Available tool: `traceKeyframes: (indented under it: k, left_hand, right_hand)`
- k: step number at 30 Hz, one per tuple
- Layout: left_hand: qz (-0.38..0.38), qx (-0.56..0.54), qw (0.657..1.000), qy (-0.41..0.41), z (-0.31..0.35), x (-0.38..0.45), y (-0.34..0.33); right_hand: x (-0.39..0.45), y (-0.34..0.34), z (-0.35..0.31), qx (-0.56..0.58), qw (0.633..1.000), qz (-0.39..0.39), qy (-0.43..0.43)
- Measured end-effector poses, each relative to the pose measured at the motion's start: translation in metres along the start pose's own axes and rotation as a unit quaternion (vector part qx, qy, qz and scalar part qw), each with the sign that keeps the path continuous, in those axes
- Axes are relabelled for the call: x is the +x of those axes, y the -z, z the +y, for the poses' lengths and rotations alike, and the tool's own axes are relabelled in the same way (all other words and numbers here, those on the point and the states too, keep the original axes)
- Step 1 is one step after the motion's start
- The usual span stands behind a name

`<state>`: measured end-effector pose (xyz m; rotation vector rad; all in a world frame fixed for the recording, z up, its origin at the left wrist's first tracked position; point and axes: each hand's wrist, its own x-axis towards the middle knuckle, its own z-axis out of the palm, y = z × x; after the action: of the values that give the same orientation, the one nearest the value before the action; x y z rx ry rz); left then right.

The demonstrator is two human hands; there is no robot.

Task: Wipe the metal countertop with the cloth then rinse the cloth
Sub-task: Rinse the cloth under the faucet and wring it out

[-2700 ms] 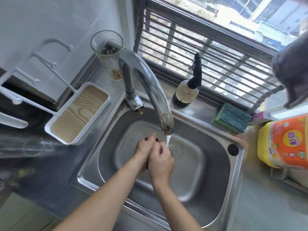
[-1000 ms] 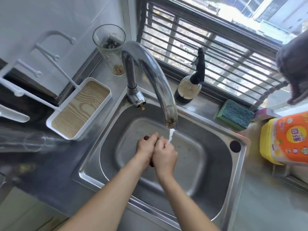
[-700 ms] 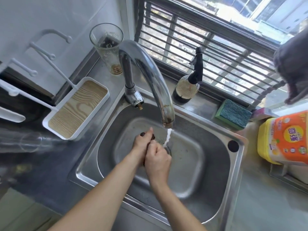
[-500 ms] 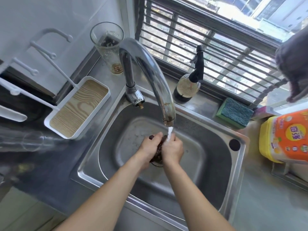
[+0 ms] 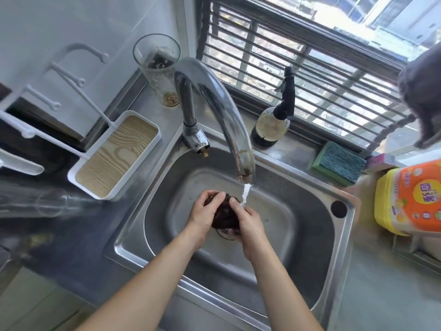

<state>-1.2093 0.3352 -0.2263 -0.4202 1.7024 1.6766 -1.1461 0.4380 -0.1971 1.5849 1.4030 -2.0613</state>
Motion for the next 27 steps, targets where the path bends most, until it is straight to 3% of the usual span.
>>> traceKeyframes:
  k: [2, 5, 8, 10, 12, 14, 16, 18, 20, 22, 26, 27]
  left_hand:
    - [-0.014, 0.031, 0.999, 0.001, 0.000, -0.001, 0.006]
    - [-0.094, -0.018, 0.988, 0.124, 0.003, -0.011, 0.006]
    - [-0.069, -0.068, 0.976, 0.196, 0.008, -0.007, 0.002]
    - [-0.056, -0.080, 0.972, 0.214, 0.014, -0.007, -0.004]
    - [-0.035, -0.057, 0.981, 0.181, 0.011, -0.010, -0.015]
    - [-0.018, -0.034, 0.989, 0.145, 0.010, -0.017, -0.028]
    - [-0.027, 0.019, 0.994, 0.108, 0.015, -0.018, -0.034]
    - [-0.012, 0.055, 0.995, 0.081, 0.022, -0.007, -0.031]
    - [0.044, 0.051, 0.994, 0.084, 0.028, 0.006, -0.021]
    - [0.052, 0.055, 0.995, 0.072, 0.027, 0.005, -0.015]
    - [-0.027, 0.101, 0.994, 0.002, 0.008, -0.019, -0.027]
    - [-0.033, 0.111, 0.993, -0.003, 0.006, -0.020, -0.030]
  right_hand:
    - [-0.004, -0.001, -0.006, -0.005, 0.995, 0.070, 0.070]
    - [-0.014, -0.003, -0.010, -0.117, 0.966, 0.160, 0.164]
    - [-0.032, -0.018, 0.011, -0.326, 0.905, 0.170, 0.216]
    - [-0.040, -0.027, 0.021, -0.371, 0.875, 0.181, 0.253]
    - [-0.028, -0.028, 0.014, -0.323, 0.888, 0.222, 0.239]
    - [-0.011, -0.022, -0.004, -0.211, 0.932, 0.249, 0.159]
    - [-0.003, -0.020, -0.012, -0.140, 0.947, 0.263, 0.116]
    - [-0.014, -0.031, -0.002, -0.137, 0.936, 0.265, 0.187]
    - [-0.040, -0.046, 0.019, -0.142, 0.920, 0.219, 0.291]
    - [-0.046, -0.048, 0.025, -0.165, 0.914, 0.202, 0.312]
    - [0.004, -0.022, -0.014, -0.161, 0.954, 0.237, 0.093]
    - [0.009, -0.017, -0.021, -0.153, 0.958, 0.231, 0.076]
